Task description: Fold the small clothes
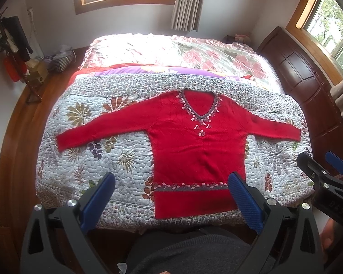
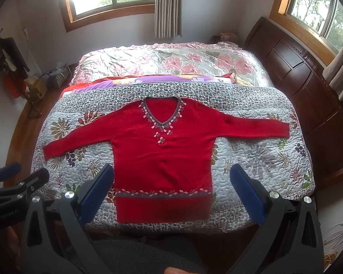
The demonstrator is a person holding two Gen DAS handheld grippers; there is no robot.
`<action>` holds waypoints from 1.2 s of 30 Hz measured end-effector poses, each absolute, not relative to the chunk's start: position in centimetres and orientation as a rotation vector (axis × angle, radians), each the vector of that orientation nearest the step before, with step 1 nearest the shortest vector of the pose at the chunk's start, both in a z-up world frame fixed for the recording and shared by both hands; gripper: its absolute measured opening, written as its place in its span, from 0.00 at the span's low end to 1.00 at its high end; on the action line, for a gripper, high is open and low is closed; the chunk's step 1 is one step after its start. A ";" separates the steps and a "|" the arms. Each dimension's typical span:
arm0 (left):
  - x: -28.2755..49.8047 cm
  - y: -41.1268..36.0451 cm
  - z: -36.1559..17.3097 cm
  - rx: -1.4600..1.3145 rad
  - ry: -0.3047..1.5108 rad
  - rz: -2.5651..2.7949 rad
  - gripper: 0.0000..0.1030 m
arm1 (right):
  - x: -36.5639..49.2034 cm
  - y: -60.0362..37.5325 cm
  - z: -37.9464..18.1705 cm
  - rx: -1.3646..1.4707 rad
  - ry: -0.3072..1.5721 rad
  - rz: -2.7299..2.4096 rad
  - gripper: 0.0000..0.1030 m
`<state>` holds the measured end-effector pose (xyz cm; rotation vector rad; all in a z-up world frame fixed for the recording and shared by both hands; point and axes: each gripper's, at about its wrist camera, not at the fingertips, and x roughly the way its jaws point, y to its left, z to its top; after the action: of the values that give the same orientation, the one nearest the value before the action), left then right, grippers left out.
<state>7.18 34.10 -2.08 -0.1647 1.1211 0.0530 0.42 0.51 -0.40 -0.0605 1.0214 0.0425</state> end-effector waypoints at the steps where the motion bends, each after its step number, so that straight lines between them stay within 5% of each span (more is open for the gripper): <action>1: 7.2 34.1 -2.0 -0.165 1.121 0.053 0.96 | 0.4 0.5 -0.4 -0.060 1.021 0.042 0.97; 36: 8.4 33.5 -1.4 -0.147 1.106 0.051 0.96 | 1.5 0.4 -0.2 -0.060 1.014 0.044 0.97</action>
<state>8.40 33.55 -1.37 -0.1471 1.1064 0.0512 1.54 0.40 -0.16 -0.0605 1.0143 0.0440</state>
